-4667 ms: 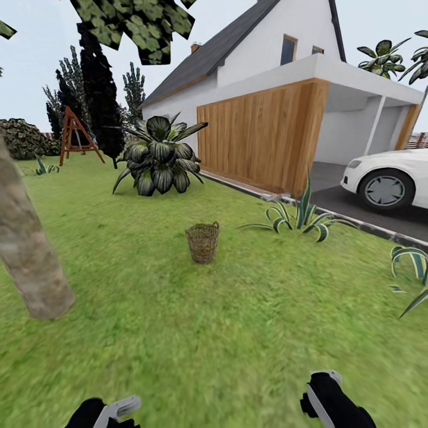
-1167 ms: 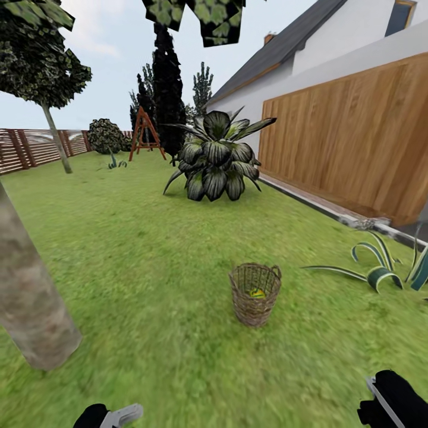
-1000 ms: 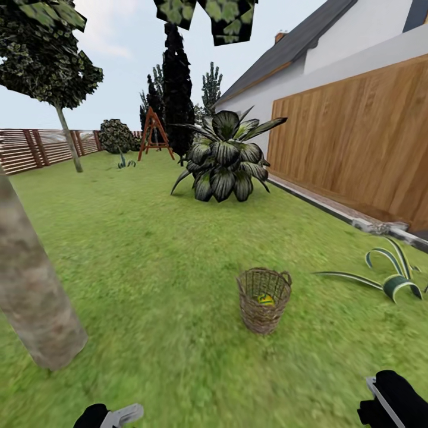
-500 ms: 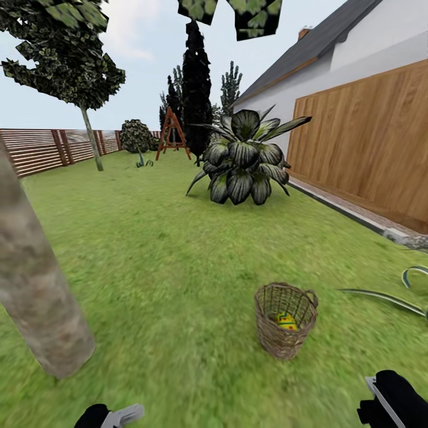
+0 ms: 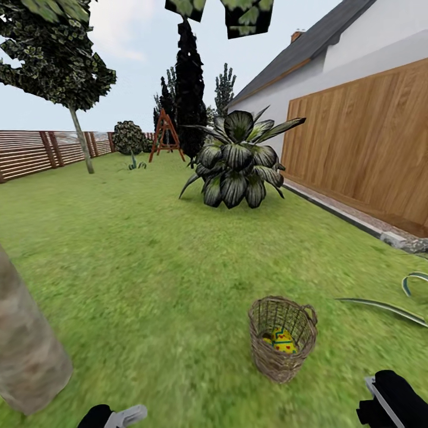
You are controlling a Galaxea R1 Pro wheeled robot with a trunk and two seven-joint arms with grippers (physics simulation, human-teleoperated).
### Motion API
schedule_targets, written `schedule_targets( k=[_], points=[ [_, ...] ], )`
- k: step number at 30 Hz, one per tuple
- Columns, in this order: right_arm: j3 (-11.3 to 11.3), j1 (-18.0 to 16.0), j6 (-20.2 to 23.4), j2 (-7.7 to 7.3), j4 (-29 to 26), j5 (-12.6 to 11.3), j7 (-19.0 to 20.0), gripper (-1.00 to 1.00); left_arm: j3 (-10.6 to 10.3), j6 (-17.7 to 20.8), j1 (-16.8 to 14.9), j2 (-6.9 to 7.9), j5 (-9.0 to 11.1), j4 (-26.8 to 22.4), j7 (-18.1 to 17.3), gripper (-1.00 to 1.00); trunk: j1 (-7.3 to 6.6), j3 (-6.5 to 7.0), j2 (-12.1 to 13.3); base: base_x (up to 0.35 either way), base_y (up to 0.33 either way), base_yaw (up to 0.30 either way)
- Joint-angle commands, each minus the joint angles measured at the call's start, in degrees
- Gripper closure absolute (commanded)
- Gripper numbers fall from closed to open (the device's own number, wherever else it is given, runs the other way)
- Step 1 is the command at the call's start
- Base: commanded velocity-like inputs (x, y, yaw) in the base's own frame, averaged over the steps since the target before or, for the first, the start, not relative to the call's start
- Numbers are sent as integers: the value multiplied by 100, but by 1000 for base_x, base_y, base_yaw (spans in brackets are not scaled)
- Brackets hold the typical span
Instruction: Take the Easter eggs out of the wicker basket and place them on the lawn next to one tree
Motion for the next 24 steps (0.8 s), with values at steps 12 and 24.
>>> schedule_targets(
  k=[12,24],
  points=[
    [45,-4,24,4,-5,-17,2,-100,20,24,-2,2,38,-8,19,-100,3,-6,-3,317,-15,0],
    [45,-4,24,4,-5,-10,-1,-100,12,26,-2,-7,38,-8,20,-100,3,-6,-3,343,0,0]
  ],
)
